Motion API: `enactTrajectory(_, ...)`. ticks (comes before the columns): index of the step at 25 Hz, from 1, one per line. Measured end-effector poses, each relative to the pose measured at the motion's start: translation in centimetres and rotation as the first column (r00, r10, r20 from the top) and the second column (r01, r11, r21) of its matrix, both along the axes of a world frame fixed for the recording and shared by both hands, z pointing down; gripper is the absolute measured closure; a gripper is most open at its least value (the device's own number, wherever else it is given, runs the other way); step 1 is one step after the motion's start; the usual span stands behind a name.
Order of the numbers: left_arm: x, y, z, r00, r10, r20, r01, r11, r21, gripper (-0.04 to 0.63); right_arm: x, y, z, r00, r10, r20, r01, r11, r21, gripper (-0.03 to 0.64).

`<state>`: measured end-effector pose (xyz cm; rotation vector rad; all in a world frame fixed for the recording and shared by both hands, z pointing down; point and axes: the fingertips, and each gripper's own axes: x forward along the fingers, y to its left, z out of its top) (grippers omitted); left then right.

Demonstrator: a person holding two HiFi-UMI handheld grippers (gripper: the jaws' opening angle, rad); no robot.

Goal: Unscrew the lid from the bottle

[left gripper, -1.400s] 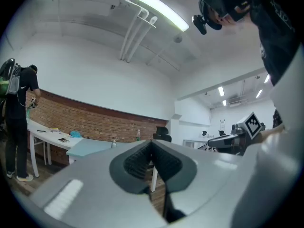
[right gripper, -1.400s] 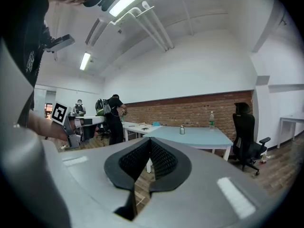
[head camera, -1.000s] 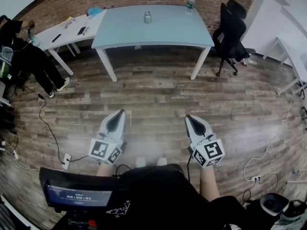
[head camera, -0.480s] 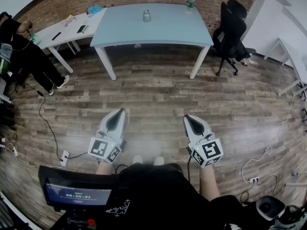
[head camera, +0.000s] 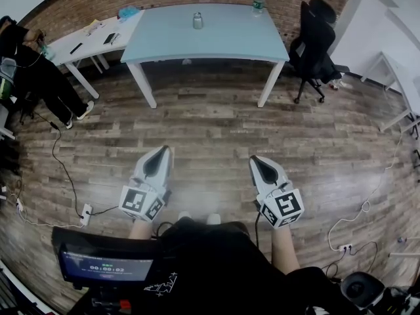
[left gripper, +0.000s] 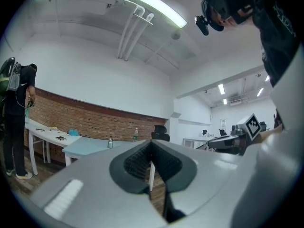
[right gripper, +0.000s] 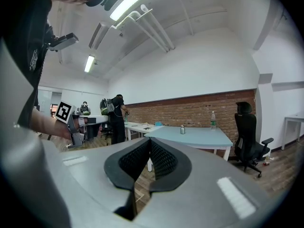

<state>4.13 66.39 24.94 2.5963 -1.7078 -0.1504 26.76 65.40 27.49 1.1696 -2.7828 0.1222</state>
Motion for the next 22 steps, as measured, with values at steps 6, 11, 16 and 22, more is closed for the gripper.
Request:
enactTrajectory(6,0.5,0.0,0.2,1.000,0.013,-0.010,-0.013,1.000,-0.010,0.595,-0.1,-0.1,-0.1,1.000,-0.008,-0.007,0.008,1.000,-0.005,0.614)
enactTrajectory(11,0.5,0.0,0.3,1.000,0.020,-0.009,-0.020,1.000,-0.012,0.595,0.4,-0.1,-0.3,1.000,0.006,0.015,-0.006,1.000,-0.007,0.614)
enactTrajectory(16,0.5,0.0,-0.1,1.000,0.016,-0.017,-0.016,1.000,-0.001,0.595,0.5,0.0,-0.1,1.000,0.004,0.019,-0.004,1.000,-0.009,0.614)
enactTrajectory(22,-0.1,-0.3,0.4,1.000,0.016,-0.014,-0.017,1.000,-0.009,0.595,-0.6,-0.3,0.2,1.000,0.001,0.012,-0.001,1.000,-0.011,0.614)
